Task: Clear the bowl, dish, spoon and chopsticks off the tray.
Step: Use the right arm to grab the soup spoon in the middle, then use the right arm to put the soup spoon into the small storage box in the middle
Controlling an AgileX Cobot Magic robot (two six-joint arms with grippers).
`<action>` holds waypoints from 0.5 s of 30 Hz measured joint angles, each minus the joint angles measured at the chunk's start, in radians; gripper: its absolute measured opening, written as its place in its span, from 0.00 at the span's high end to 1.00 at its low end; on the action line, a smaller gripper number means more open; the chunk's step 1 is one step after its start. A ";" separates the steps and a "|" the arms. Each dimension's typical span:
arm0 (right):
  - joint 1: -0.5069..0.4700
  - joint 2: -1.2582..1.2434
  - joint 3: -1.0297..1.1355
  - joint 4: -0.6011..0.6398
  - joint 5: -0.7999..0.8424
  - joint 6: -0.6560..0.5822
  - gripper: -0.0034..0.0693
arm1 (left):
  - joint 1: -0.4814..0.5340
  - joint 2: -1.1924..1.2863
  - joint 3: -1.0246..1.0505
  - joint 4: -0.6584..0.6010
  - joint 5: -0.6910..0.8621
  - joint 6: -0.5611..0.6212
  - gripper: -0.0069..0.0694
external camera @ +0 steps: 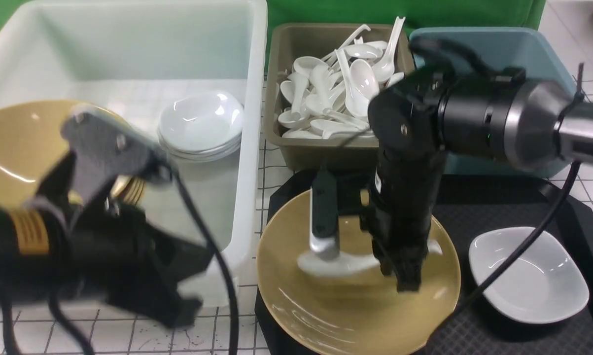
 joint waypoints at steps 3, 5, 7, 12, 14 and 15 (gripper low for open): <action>-0.028 -0.024 -0.103 0.000 0.013 0.032 0.76 | 0.064 0.059 -0.155 0.023 0.055 0.002 0.92; -0.062 -0.036 -0.172 0.000 0.007 0.063 0.76 | 0.131 0.103 -0.241 0.025 0.078 0.012 0.92; -0.093 -0.038 -0.234 -0.001 -0.040 0.108 0.76 | 0.180 0.146 -0.306 0.019 0.082 0.025 0.92; -0.193 -0.004 -0.327 -0.006 -0.363 0.352 0.76 | 0.298 0.306 -0.419 -0.108 0.083 0.112 0.92; -0.227 0.037 -0.335 -0.007 -0.494 0.468 0.76 | 0.303 0.362 -0.423 -0.182 0.084 0.161 0.92; -0.246 0.069 -0.335 -0.009 -0.569 0.511 0.76 | 0.304 0.388 -0.424 -0.217 0.089 0.189 0.92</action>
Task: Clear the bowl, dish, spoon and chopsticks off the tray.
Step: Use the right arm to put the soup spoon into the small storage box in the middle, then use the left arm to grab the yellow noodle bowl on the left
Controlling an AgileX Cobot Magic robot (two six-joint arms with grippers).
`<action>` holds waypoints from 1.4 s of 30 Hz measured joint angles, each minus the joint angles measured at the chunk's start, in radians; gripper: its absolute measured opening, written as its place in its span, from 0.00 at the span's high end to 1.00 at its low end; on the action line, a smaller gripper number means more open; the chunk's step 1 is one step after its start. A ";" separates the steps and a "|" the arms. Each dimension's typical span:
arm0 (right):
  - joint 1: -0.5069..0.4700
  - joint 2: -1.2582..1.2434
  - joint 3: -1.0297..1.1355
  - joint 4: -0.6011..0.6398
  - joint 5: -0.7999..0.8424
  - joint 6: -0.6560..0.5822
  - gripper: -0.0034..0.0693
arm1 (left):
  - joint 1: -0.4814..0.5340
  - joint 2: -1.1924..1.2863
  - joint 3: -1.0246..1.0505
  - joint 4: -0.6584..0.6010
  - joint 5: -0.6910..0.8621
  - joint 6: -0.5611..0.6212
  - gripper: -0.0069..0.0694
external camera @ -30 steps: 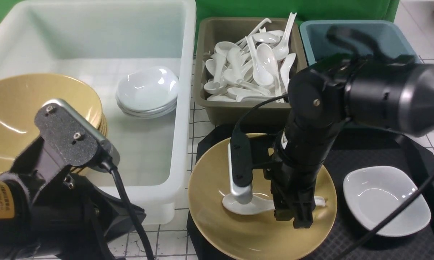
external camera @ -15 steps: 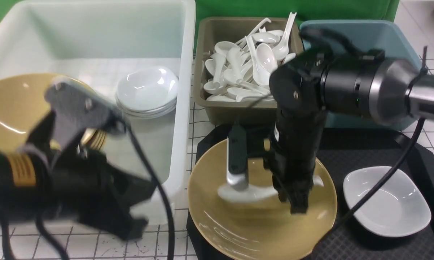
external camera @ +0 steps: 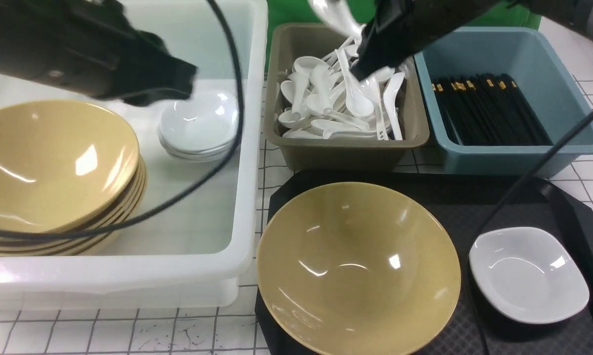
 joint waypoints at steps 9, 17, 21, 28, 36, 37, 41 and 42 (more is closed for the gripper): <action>-0.045 0.185 0.001 -0.002 -0.152 0.103 0.49 | 0.000 0.123 0.000 -0.207 0.086 0.235 0.92; -0.047 0.099 -0.125 -0.001 0.266 0.041 0.35 | -0.018 0.152 -0.099 -0.222 0.156 0.270 0.92; -0.047 -0.004 -0.194 0.006 0.475 -0.005 0.51 | -0.055 0.230 -0.262 -0.140 0.255 0.225 0.92; -0.044 -0.215 0.004 0.079 0.602 -0.036 0.87 | -0.232 0.420 -0.468 0.103 0.369 0.144 0.74; -0.024 -0.557 0.388 0.089 0.617 -0.065 0.90 | -0.337 0.605 -0.500 0.258 0.324 0.075 0.32; -0.024 -0.578 0.405 0.089 0.617 -0.066 0.90 | -0.337 0.620 -0.500 0.265 0.315 0.075 0.30; -0.024 -0.684 0.482 0.089 0.619 -0.066 0.90 | -0.337 0.697 -0.501 0.281 0.283 0.075 0.24; -0.024 -0.696 0.486 0.089 0.619 -0.066 0.90 | -0.337 0.707 -0.501 0.281 0.282 0.073 0.24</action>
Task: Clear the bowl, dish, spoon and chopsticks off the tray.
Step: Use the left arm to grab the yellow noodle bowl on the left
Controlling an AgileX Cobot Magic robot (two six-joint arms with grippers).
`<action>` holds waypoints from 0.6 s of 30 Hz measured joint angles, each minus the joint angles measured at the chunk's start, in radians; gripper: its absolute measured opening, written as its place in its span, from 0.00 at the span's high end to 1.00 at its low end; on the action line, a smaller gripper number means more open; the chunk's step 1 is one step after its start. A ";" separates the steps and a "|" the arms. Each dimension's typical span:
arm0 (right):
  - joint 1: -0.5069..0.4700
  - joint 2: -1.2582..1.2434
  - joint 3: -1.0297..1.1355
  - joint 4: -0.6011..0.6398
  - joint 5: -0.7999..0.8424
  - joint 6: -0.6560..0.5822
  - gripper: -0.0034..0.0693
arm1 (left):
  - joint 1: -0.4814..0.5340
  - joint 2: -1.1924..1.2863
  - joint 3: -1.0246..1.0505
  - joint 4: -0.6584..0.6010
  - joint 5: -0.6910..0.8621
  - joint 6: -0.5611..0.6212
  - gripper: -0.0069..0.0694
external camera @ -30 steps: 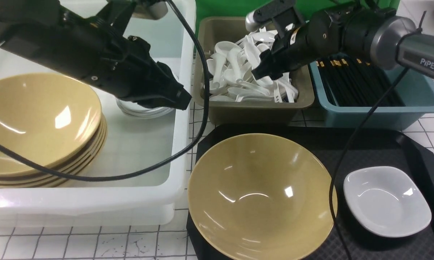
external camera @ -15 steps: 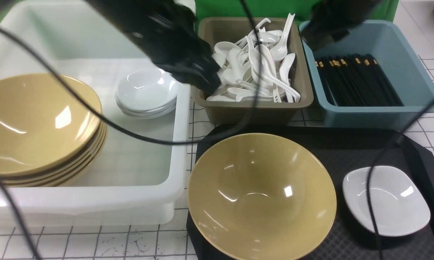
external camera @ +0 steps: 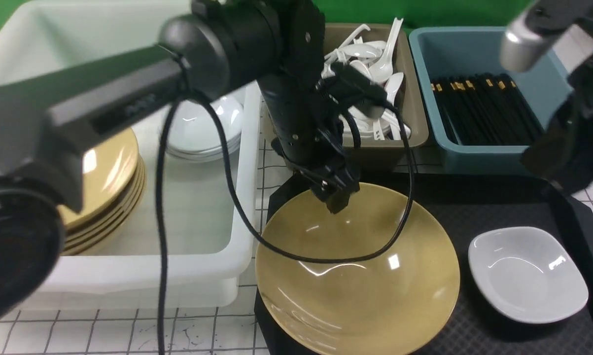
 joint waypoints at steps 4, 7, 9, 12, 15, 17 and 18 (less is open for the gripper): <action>0.000 -0.027 0.004 0.000 0.001 0.000 0.90 | 0.000 0.057 0.000 -0.001 0.006 -0.047 0.30; 0.000 -0.028 0.004 0.000 0.001 -0.003 0.90 | 0.000 0.080 0.000 -0.002 0.023 -0.099 0.47; 0.000 -0.027 0.004 0.000 -0.002 -0.005 0.90 | -0.001 0.081 0.000 -0.006 0.033 -0.117 0.59; 0.000 -0.027 0.004 0.000 -0.019 -0.016 0.90 | -0.001 0.054 -0.004 -0.043 0.081 -0.137 0.78; 0.002 -0.027 0.002 0.001 -0.030 -0.023 0.90 | -0.005 0.012 -0.005 -0.055 0.082 -0.156 0.86; 0.002 -0.027 -0.017 0.003 -0.029 -0.023 0.90 | -0.002 -0.035 -0.005 -0.051 0.075 -0.173 0.90; 0.002 -0.026 -0.030 0.007 -0.029 -0.023 0.90 | 0.002 -0.054 -0.004 -0.055 0.070 -0.182 0.90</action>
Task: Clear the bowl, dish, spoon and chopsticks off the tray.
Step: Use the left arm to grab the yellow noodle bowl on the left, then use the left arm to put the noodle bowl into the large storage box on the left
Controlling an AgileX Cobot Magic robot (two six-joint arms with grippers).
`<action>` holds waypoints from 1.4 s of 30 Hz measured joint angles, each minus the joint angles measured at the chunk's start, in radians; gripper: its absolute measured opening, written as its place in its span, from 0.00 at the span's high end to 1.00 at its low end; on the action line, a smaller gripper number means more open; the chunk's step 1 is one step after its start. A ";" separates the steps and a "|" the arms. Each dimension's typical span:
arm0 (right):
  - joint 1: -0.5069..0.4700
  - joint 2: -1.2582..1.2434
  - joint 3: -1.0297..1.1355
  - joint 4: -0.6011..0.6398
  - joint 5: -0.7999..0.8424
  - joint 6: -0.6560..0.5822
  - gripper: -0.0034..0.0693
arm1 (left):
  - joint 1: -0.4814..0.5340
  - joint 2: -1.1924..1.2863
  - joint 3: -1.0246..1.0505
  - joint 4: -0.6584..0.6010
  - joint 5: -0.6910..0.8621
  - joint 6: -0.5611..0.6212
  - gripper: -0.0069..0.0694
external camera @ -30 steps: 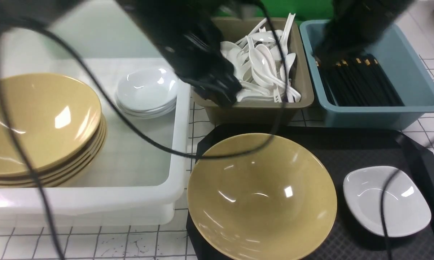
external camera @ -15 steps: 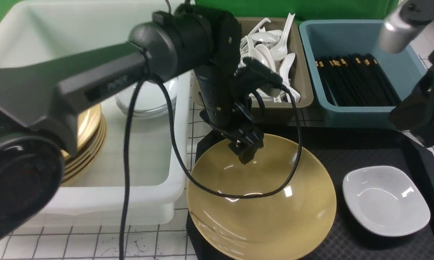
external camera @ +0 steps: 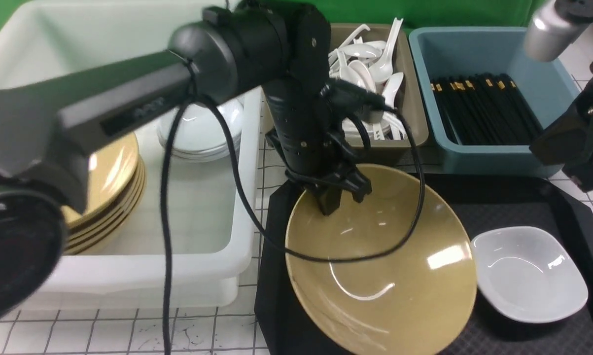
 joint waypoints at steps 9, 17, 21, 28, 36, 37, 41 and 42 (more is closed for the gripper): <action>0.106 0.005 -0.235 0.074 0.000 -0.004 0.90 | 0.132 -0.299 0.014 -0.098 0.012 -0.024 0.90; 0.331 0.098 -0.368 0.082 -0.007 -0.052 0.90 | 0.534 -0.690 0.296 -0.103 -0.004 -0.042 0.90; 0.366 0.160 -0.375 0.083 -0.015 -0.056 0.90 | 0.791 -0.829 0.458 -0.094 -0.073 -0.062 0.90; 0.370 0.250 -0.375 0.080 -0.031 -0.075 0.89 | 1.084 -0.848 0.613 -0.115 -0.212 -0.077 0.90; 0.373 0.291 -0.375 0.080 -0.033 -0.077 0.89 | 1.094 -0.704 0.633 -0.153 -0.302 -0.089 0.86; 0.373 0.291 -0.375 0.080 -0.030 -0.078 0.89 | 1.094 -0.680 0.633 -0.160 -0.320 -0.093 0.83; 0.373 0.292 -0.375 0.080 -0.028 -0.089 0.89 | 1.095 -0.594 0.633 -0.153 -0.327 -0.096 0.71; 0.373 0.292 -0.375 0.080 -0.028 -0.093 0.89 | 1.095 -0.587 0.633 -0.149 -0.325 -0.096 0.69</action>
